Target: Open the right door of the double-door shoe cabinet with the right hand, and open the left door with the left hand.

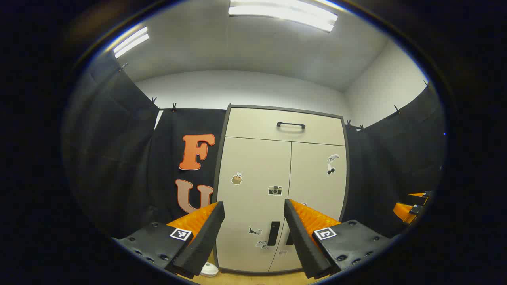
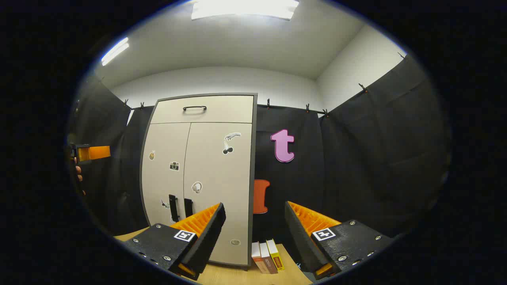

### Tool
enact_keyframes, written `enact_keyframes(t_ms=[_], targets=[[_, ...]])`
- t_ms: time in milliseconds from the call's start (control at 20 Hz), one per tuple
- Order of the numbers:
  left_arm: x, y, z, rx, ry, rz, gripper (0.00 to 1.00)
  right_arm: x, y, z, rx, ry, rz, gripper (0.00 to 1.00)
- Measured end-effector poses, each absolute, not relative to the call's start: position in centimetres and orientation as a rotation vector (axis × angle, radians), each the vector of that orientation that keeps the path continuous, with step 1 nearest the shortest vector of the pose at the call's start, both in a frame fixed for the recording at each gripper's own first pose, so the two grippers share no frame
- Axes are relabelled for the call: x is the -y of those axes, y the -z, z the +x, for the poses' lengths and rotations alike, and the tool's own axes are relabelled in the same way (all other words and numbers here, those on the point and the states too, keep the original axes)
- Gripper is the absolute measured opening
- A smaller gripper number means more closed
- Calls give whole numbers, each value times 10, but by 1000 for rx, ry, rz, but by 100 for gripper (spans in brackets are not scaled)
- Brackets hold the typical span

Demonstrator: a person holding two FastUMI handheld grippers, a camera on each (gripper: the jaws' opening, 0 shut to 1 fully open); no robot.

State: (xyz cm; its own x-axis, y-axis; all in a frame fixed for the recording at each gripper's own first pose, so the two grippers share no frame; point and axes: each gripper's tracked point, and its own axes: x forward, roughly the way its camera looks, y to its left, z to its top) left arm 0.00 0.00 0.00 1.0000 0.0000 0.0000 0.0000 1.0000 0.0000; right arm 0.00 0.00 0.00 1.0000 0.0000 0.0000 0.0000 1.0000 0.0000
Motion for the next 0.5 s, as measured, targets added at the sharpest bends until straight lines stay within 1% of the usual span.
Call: enact_keyframes(t_ms=[50,150,200,400,500], targets=[[5,1,-5,-1,-2,-11,96,4,4,-1,-2,-2,-4,92],[19,2,-16,-4,4,-43,95,7,12,-4,-7,-14,-24,92],[23,2,-21,-4,0,-49,96,7,16,-4,-11,-24,-31,91],[18,-2,-29,-4,-35,-26,96,8,20,-3,-20,-39,10,92],[9,-7,-25,11,-47,-25,96,7,23,2,-29,-27,27,92]])
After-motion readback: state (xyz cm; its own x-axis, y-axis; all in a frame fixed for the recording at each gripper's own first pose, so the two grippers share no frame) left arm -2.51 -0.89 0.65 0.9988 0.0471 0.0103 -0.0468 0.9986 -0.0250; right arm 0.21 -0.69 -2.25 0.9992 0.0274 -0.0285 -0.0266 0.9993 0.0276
